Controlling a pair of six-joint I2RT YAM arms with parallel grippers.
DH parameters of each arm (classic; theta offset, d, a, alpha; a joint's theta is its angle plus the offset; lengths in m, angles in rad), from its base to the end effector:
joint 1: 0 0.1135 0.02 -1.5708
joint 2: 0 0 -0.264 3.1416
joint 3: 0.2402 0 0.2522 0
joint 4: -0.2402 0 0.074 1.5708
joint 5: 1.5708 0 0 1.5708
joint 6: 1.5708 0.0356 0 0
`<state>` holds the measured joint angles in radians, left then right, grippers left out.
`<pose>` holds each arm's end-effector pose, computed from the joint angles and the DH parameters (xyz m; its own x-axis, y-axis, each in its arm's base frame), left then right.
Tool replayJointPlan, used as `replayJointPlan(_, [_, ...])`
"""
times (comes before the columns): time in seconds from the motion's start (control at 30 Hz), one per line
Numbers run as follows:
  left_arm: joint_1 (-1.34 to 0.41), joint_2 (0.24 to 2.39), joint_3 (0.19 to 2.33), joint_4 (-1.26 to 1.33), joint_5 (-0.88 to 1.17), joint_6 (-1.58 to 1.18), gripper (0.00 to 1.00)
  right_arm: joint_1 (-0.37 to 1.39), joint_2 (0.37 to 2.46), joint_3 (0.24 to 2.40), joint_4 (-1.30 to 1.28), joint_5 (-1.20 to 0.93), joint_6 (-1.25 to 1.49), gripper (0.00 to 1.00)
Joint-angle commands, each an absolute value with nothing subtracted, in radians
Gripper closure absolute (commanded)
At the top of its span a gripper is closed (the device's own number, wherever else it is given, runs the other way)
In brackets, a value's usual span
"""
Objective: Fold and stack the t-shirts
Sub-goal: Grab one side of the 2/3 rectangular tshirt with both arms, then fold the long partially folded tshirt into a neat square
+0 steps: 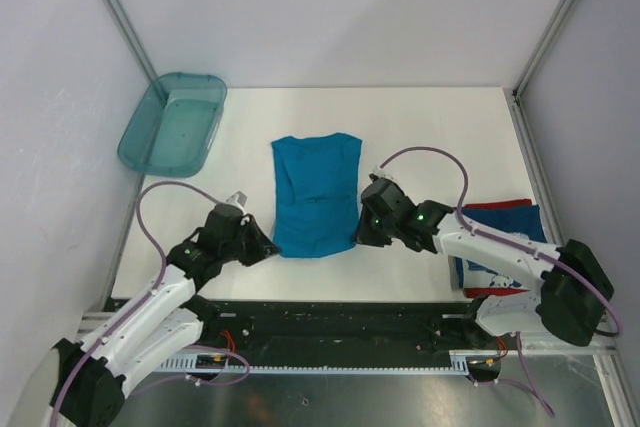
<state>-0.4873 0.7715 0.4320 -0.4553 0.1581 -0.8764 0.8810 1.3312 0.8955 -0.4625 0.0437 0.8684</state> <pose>0.1371 -0.0790 0.1947 -0.8338 -0.4170 -0.3619 -0.1263 0.7822 -0.6101 0.1749 0.2096 0.2353 -0.8966 0.1115 -0.4286 -0.1067 0.8849 0.4535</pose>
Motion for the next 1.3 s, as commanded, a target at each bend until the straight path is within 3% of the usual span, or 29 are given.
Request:
replayJointPlan(0.0, [-0.495,0.745,0.516,-0.51,0.117,-0.904,1.0,0.866,1.25,0.901,-0.5,0.098,0.884,1.0])
replayJointPlan(0.2, [-0.473,0.918,0.716,-0.511,0.072,-0.842,1.0,0.751,1.282,1.007,-0.496,0.063,0.803,1.0])
replayJointPlan(0.4, [-0.366,1.185,0.98,-0.494,0.065,-0.758,1.0,0.61,1.453,1.208,-0.451,-0.002,0.702,1.0])
replayJointPlan(0.6, [-0.256,1.518,1.256,-0.452,0.103,-0.697,1.0,0.502,1.763,1.477,-0.381,-0.074,0.637,1.0])
replayJointPlan(1.0, [-0.135,2.307,1.88,-0.357,0.251,-0.672,1.0,0.342,2.564,2.394,-0.511,-0.188,0.653,1.0])
replayJointPlan(1.1, [-0.125,2.376,1.95,-0.357,0.265,-0.677,1.0,0.321,2.616,2.453,-0.498,-0.196,0.667,0.91])
replayJointPlan(1.17, [-0.118,2.4,1.99,-0.355,0.273,-0.671,0.97,0.308,2.604,2.423,-0.462,-0.196,0.675,0.8])
replayJointPlan(1.27, [-0.107,2.414,2.029,-0.356,0.282,-0.666,0.76,0.297,2.574,2.388,-0.44,-0.169,0.665,0.64])
